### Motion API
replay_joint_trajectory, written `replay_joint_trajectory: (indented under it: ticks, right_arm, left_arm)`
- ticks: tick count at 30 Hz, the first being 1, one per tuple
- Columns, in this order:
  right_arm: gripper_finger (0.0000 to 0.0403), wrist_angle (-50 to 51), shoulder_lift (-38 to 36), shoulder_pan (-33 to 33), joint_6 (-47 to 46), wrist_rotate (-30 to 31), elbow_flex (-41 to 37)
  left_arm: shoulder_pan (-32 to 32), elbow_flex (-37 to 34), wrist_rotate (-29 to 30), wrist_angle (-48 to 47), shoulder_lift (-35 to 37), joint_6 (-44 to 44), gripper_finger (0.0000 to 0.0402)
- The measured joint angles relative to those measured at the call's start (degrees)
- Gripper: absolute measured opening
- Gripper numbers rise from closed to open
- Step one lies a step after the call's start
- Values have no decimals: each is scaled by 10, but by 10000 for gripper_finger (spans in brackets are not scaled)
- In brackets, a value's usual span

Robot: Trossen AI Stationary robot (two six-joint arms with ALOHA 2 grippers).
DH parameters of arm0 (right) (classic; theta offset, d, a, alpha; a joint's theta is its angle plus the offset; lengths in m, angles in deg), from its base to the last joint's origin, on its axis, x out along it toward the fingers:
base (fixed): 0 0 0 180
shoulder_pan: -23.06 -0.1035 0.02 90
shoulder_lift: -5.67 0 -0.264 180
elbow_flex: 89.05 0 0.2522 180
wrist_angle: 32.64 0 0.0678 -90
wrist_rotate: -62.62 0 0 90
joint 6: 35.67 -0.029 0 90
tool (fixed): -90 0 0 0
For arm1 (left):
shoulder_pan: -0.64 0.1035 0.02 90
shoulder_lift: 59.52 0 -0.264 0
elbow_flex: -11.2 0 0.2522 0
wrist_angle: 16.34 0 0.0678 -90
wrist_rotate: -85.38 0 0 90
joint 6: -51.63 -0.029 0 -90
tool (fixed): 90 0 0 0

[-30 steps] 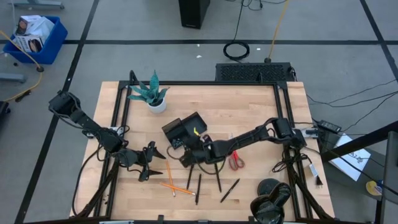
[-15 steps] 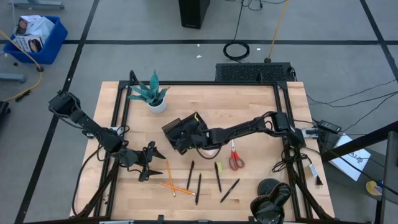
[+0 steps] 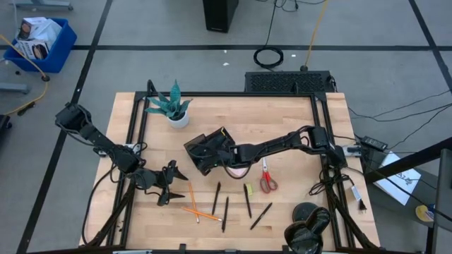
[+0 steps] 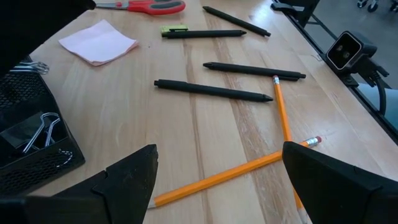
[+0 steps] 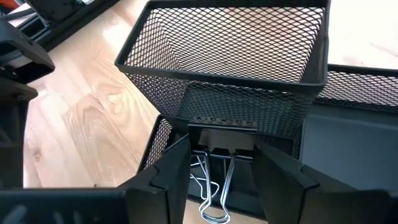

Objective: Pick and place office supplies into organizer
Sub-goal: Put the black binder clip into the black desk organizer, then put the orange pencil into the black desk organizer

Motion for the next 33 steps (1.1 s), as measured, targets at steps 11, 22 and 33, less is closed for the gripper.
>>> replay_joint_trajectory:
  ticks: [11, 22, 33]
  right_arm:
    - [180, -20, 0, 0, 30, 0, 0]
    - [205, -21, 0, -16, 48, -43, 0]
    - [197, -109, 0, -82, 23, -198, 0]
  left_arm:
    - [0, 0, 0, 0, 0, 0, 349]
    - [0, 0, 0, -8, 0, -1, 349]
    - [0, 0, 0, 1, 0, 4, 349]
